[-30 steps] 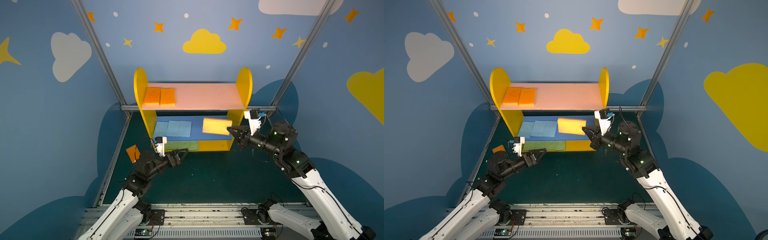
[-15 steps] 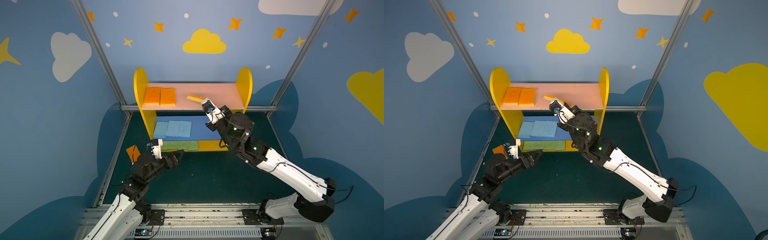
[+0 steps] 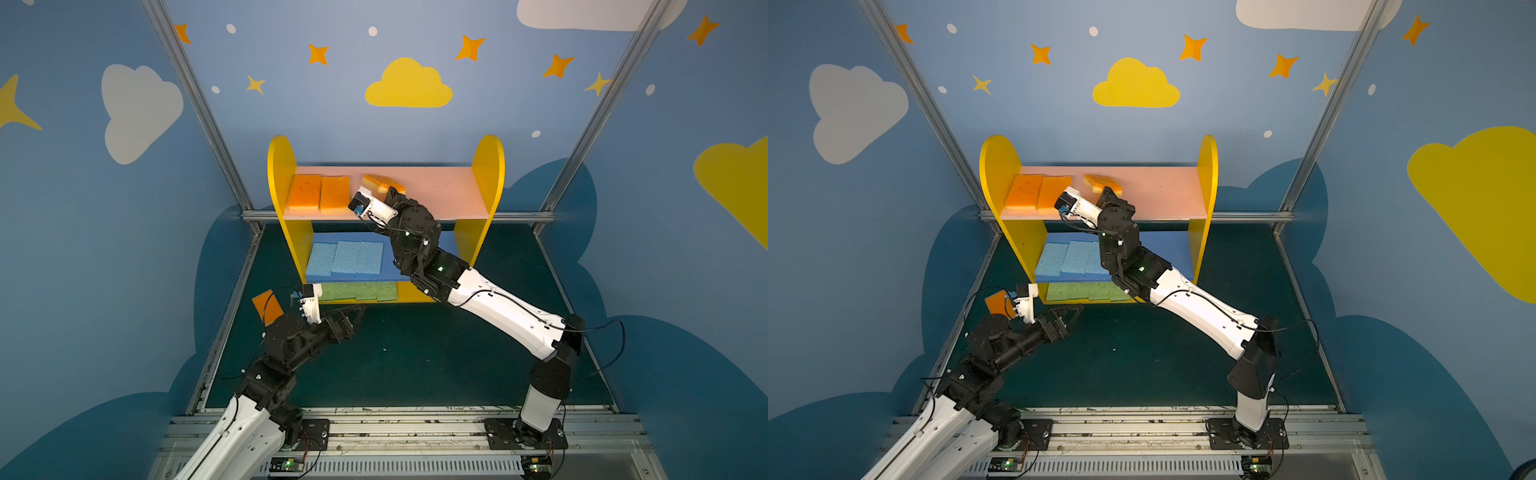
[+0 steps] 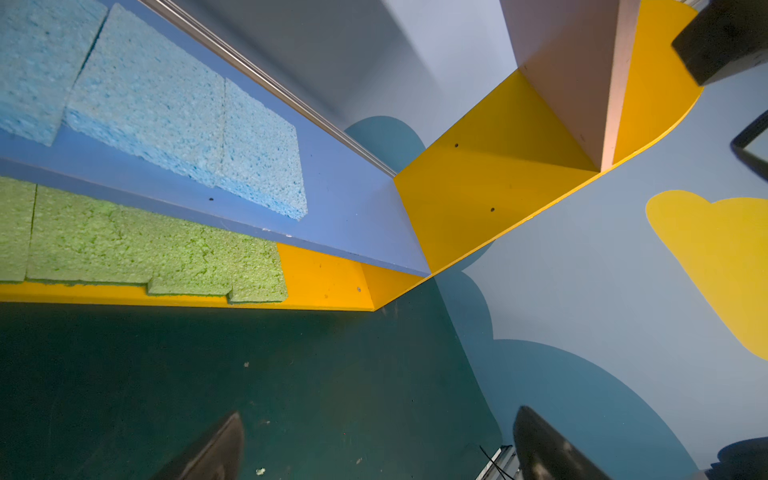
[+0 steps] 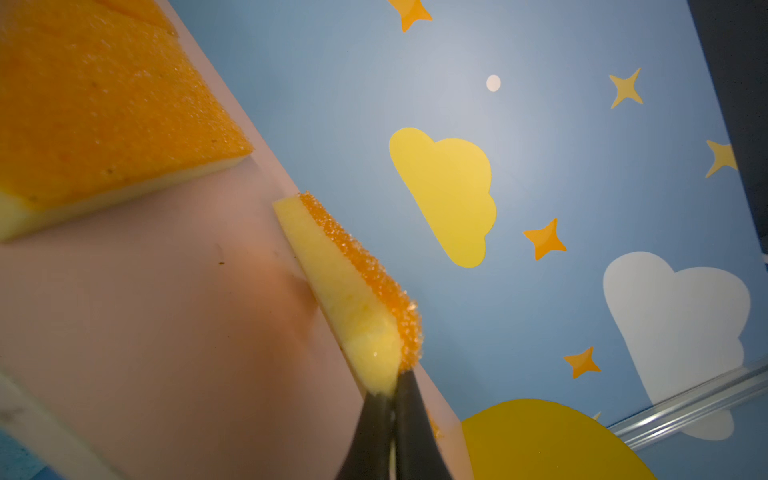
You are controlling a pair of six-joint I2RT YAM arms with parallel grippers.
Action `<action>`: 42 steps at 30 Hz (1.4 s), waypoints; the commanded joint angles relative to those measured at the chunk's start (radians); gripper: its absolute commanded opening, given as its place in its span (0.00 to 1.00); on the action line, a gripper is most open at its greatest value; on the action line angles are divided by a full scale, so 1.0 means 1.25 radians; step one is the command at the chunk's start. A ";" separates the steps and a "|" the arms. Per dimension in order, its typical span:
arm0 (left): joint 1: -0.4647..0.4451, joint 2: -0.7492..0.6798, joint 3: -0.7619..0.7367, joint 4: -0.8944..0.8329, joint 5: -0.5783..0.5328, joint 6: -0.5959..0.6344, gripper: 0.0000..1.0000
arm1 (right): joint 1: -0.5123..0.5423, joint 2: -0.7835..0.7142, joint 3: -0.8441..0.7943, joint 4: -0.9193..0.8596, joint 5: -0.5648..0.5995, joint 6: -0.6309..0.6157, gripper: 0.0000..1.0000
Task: Place and organize the cleaning sponges onto the shelf
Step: 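Lay the yellow sponge on the pink board beside the other sponges, open right gripper, then push the placed sponge with the right gripper to align it with the row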
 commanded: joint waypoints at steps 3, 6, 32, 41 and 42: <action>0.007 -0.010 -0.012 0.011 -0.004 0.007 1.00 | 0.005 -0.002 0.091 -0.214 -0.076 0.177 0.03; 0.011 -0.012 -0.014 0.012 -0.001 0.007 1.00 | 0.003 -0.010 0.118 -0.311 -0.133 0.271 0.17; 0.025 -0.018 0.002 -0.007 0.019 0.010 1.00 | -0.131 -0.022 0.232 -0.583 -0.617 0.658 0.29; 0.036 -0.019 0.014 -0.020 0.022 0.019 1.00 | -0.160 0.011 0.291 -0.608 -0.721 0.727 0.28; 0.037 -0.018 0.014 -0.019 0.023 0.018 1.00 | -0.160 0.014 0.297 -0.611 -0.729 0.733 0.25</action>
